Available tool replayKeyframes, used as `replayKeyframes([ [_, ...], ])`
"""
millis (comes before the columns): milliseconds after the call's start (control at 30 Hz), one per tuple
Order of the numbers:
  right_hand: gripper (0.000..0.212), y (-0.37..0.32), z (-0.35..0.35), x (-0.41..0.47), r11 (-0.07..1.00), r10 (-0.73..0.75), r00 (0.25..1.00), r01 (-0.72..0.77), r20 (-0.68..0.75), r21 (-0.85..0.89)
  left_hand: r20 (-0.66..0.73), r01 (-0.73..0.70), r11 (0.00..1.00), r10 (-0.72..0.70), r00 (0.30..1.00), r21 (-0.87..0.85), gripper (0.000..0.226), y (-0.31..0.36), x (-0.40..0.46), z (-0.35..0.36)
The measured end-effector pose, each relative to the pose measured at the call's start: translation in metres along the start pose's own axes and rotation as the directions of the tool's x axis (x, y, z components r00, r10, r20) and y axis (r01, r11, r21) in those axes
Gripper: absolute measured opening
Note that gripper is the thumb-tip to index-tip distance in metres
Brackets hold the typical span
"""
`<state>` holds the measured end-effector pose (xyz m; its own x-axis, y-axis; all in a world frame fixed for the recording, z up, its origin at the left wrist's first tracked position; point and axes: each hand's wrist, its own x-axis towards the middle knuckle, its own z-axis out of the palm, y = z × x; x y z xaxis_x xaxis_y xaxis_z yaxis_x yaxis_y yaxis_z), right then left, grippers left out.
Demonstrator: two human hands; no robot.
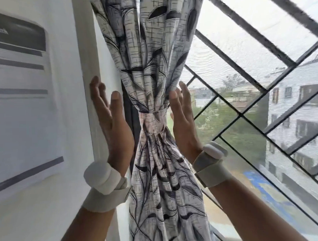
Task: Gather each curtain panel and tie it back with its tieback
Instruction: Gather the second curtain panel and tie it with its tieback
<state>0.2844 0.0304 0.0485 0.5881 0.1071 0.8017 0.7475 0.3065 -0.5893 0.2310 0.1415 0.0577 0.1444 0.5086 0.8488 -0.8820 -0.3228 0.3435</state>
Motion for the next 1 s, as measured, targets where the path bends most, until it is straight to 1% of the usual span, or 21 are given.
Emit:
replayKeyframes([
  [33, 0.069, -0.003, -0.005, -0.003, 1.0, -0.011, 1.0, 0.011, -0.013, -0.006, -0.026, -0.14, 0.99, 0.14, 0.99, 0.027, 0.06, 0.009, -0.002, 0.001],
  [67, 0.065, -0.005, -0.013, -0.004, 0.999, -0.037, 0.999, 0.037, -0.023, -0.02, -0.016, -0.276, 0.96, 0.277, 0.961, 0.056, 0.057, 0.018, -0.007, 0.006],
  [100, 0.061, -0.008, -0.021, -0.006, 0.996, -0.071, 0.997, 0.07, -0.027, -0.051, 0.025, -0.395, 0.914, 0.394, 0.919, 0.097, 0.053, 0.028, -0.013, 0.013],
  [133, 0.057, -0.013, -0.032, -0.009, 0.991, -0.102, 0.994, 0.098, -0.031, -0.091, 0.095, -0.484, 0.866, 0.475, 0.875, 0.129, 0.048, 0.04, -0.023, 0.023],
  [200, 0.048, -0.027, -0.057, -0.016, 0.979, -0.138, 0.99, 0.132, -0.029, -0.153, 0.236, -0.577, 0.807, 0.54, 0.808, 0.127, 0.039, 0.058, -0.044, 0.05],
  [233, 0.044, -0.035, -0.074, -0.02, 0.973, -0.146, 0.989, 0.137, -0.035, -0.186, 0.288, -0.574, 0.814, 0.53, 0.798, 0.094, 0.036, 0.066, -0.058, 0.066],
  [267, 0.039, -0.047, -0.094, -0.024, 0.964, -0.171, 0.984, 0.159, -0.044, -0.212, 0.327, -0.537, 0.841, 0.491, 0.808, 0.065, 0.035, 0.073, -0.073, 0.085],
  [333, 0.032, -0.068, -0.117, -0.031, 0.946, -0.226, 0.973, 0.208, -0.046, -0.248, 0.379, -0.422, 0.905, 0.372, 0.847, 0.053, 0.035, 0.077, -0.092, 0.106],
  [367, 0.031, -0.087, -0.152, -0.041, 0.929, -0.253, 0.966, 0.225, -0.061, -0.295, 0.395, -0.377, 0.926, 0.348, 0.85, -0.004, 0.035, 0.086, -0.114, 0.133],
  [400, 0.032, -0.103, -0.18, -0.049, 0.915, -0.266, 0.961, 0.229, -0.071, -0.331, 0.407, -0.349, 0.937, 0.331, 0.852, -0.031, 0.035, 0.097, -0.133, 0.155],
  [433, 0.032, -0.12, -0.208, -0.057, 0.904, -0.282, 0.957, 0.239, -0.074, -0.354, 0.4, -0.304, 0.952, 0.297, 0.867, -0.047, 0.035, 0.109, -0.154, 0.177],
  [500, 0.022, -0.143, -0.245, -0.071, 0.9, -0.308, 0.947, 0.258, -0.095, -0.351, 0.4, -0.23, 0.969, 0.245, 0.883, -0.087, 0.031, 0.125, -0.177, 0.207],
  [567, 0.014, -0.173, -0.303, -0.096, 0.875, -0.325, 0.939, 0.254, -0.111, -0.411, 0.406, -0.194, 0.965, 0.252, 0.879, -0.179, 0.029, 0.155, -0.216, 0.256],
  [600, 0.013, -0.189, -0.327, -0.106, 0.869, -0.325, 0.94, 0.251, -0.109, -0.427, 0.418, -0.154, 0.965, 0.233, 0.878, -0.213, 0.031, 0.167, -0.232, 0.28],
  [633, 0.014, -0.193, -0.333, -0.113, 0.876, -0.321, 0.942, 0.255, -0.101, -0.409, 0.418, -0.132, 0.964, 0.221, 0.881, -0.232, 0.032, 0.168, -0.237, 0.287],
  [767, 0.024, -0.238, -0.396, -0.138, 0.864, -0.386, 0.91, 0.301, -0.149, -0.402, 0.449, 0.011, 0.926, 0.173, 0.877, -0.378, 0.035, 0.198, -0.267, 0.356],
  [833, 0.032, -0.258, -0.419, -0.149, 0.861, -0.411, 0.895, 0.317, -0.175, -0.398, 0.467, 0.096, 0.891, 0.139, 0.873, -0.444, 0.034, 0.221, -0.279, 0.382],
  [867, 0.038, -0.264, -0.426, -0.155, 0.861, -0.43, 0.882, 0.337, -0.19, -0.381, 0.472, 0.091, 0.888, 0.151, 0.868, -0.45, 0.033, 0.23, -0.284, 0.389],
  [900, 0.043, -0.269, -0.432, -0.16, 0.862, -0.449, 0.87, 0.362, -0.204, -0.354, 0.466, 0.033, 0.9, 0.194, 0.864, -0.435, 0.034, 0.236, -0.288, 0.395],
  [967, 0.052, -0.278, -0.441, -0.167, 0.867, -0.469, 0.852, 0.395, -0.23, -0.303, 0.491, -0.106, 0.922, 0.293, 0.82, -0.373, 0.036, 0.243, -0.291, 0.403],
  [1000, 0.055, -0.283, -0.446, -0.167, 0.869, -0.472, 0.843, 0.397, -0.258, -0.295, 0.523, -0.143, 0.935, 0.303, 0.797, -0.325, 0.036, 0.246, -0.292, 0.406],
])
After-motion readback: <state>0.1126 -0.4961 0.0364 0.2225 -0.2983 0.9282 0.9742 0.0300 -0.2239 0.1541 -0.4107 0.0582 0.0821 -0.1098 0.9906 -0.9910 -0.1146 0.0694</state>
